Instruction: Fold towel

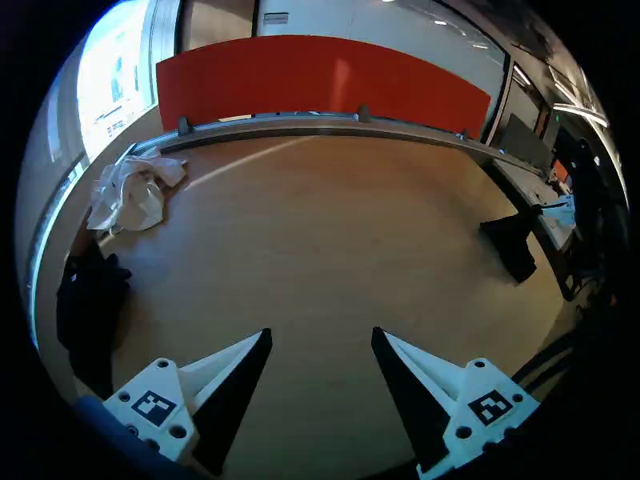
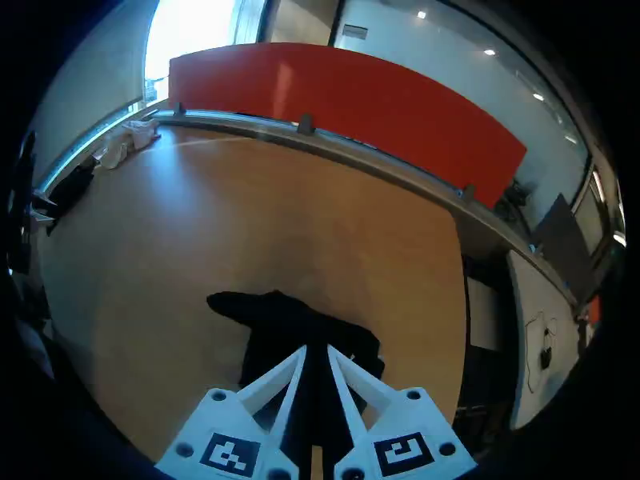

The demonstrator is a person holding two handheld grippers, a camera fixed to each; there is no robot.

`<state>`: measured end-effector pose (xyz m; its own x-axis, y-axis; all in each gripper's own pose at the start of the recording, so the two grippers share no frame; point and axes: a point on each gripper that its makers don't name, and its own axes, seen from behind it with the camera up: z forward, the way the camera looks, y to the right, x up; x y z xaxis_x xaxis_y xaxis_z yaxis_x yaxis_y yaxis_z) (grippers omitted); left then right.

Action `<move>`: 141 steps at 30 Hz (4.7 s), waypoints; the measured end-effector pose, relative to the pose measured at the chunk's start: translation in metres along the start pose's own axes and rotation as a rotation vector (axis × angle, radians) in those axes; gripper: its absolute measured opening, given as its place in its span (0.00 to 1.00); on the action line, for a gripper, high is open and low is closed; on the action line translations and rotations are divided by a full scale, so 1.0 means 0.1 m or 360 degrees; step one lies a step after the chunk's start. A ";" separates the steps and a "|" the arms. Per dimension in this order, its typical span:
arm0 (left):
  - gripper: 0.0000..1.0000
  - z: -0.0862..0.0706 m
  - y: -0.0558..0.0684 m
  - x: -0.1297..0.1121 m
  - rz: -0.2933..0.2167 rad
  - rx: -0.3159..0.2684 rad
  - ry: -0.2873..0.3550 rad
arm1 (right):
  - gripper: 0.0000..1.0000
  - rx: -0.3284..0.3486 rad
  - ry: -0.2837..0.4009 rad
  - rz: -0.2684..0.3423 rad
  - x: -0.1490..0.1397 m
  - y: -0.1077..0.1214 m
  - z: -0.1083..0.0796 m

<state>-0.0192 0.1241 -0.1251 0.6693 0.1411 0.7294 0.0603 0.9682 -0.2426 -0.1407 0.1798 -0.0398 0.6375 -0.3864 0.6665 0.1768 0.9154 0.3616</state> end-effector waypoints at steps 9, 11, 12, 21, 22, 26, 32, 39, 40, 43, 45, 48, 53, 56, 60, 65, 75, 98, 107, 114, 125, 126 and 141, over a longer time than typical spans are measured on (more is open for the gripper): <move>0.92 0.01 -0.01 0.00 -0.0003 0.0006 0.0000 | 0.03 0.0006 0.0002 -0.0006 0.03 0.01 0.02; 0.92 0.01 -0.01 0.00 -0.0004 0.0006 0.0000 | 0.03 0.0006 0.0002 -0.0008 0.03 0.01 0.02; 0.92 0.01 -0.01 0.01 -0.0005 0.0006 0.0001 | 0.03 0.0006 0.0002 -0.0009 0.04 0.02 0.03; 0.92 0.02 -0.01 -0.01 -0.0003 0.0008 -0.0004 | 0.03 0.0016 0.0005 -0.0014 0.07 0.01 0.04; 0.92 0.02 -0.01 -0.01 -0.0003 0.0008 -0.0004 | 0.03 0.0019 0.0006 -0.0015 0.08 0.01 0.05; 0.92 0.02 -0.02 0.00 -0.0006 0.0011 -0.0004 | 0.03 0.0022 0.0011 -0.0022 0.10 0.00 0.06; 0.93 0.02 -0.04 -0.01 -0.0011 0.0016 -0.0002 | 0.02 0.0025 0.0018 -0.0032 0.14 0.00 0.09; 0.92 0.03 -0.06 -0.01 -0.0017 0.0021 -0.0006 | 0.02 0.0024 0.0034 -0.0031 0.20 -0.01 0.12; 0.92 0.03 -0.07 -0.01 -0.0018 0.0021 -0.0006 | 0.02 0.0023 0.0036 -0.0033 0.21 -0.01 0.12; 0.92 0.03 -0.08 -0.01 -0.0020 0.0024 -0.0006 | 0.02 0.0020 0.0045 -0.0038 0.27 0.00 0.13; 0.92 0.03 -0.09 0.00 -0.0022 0.0026 -0.0005 | 0.02 0.0019 0.0053 -0.0041 0.32 0.01 0.14; 0.92 0.02 -0.11 0.01 -0.0028 0.0031 -0.0001 | 0.02 0.0028 0.0064 -0.0054 0.42 0.01 0.16; 0.92 -0.02 -0.14 0.01 -0.0045 0.0042 0.0008 | 0.02 0.0044 0.0078 -0.0109 0.62 0.03 0.21; 0.92 -0.04 -0.17 0.00 -0.0055 0.0053 0.0011 | 0.02 0.0051 0.0086 -0.0156 0.76 0.04 0.24; 0.92 -0.07 -0.22 -0.01 -0.0069 0.0068 0.0015 | 0.02 0.0062 0.0095 -0.0216 0.93 0.05 0.28; 0.92 -0.11 -0.27 -0.03 -0.0092 0.0087 0.0022 | 0.02 0.0068 0.0096 -0.0272 1.11 0.06 0.32; 0.92 -0.15 -0.32 -0.08 -0.0111 0.0102 0.0021 | 0.02 0.0075 0.0077 -0.0289 1.20 0.07 0.38; 0.92 -0.16 -0.23 -0.08 -0.0072 0.0065 0.0022 | 0.02 0.0061 -0.0015 -0.0165 0.49 -0.10 0.16; 0.92 -0.17 -0.20 -0.08 -0.0051 0.0048 0.0027 | 0.02 0.0047 -0.0024 -0.0136 0.25 -0.22 0.09; 0.92 -0.17 -0.18 -0.09 -0.0038 0.0042 0.0029 | 0.02 0.0020 -0.0038 -0.0146 0.13 -0.23 0.05; 0.92 -0.19 -0.22 -0.14 -0.0031 0.0048 0.0010 | 0.02 -0.0083 -0.0156 -0.0229 -0.35 0.04 0.03; 0.92 -0.19 -0.22 -0.14 -0.0028 0.0048 0.0008 | 0.02 -0.0089 -0.0163 -0.0227 -0.39 0.07 0.03; 0.92 -0.16 -0.15 -0.13 0.0026 0.0052 -0.0019 | 0.02 -0.0130 -0.0320 -0.0150 -1.00 0.32 0.12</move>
<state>-0.0165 0.1042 -0.1413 0.6611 0.1591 0.7333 0.0252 0.9720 -0.2336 -0.2082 0.2465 -0.0873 0.4549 -0.4776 0.7517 0.2935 0.8773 0.3798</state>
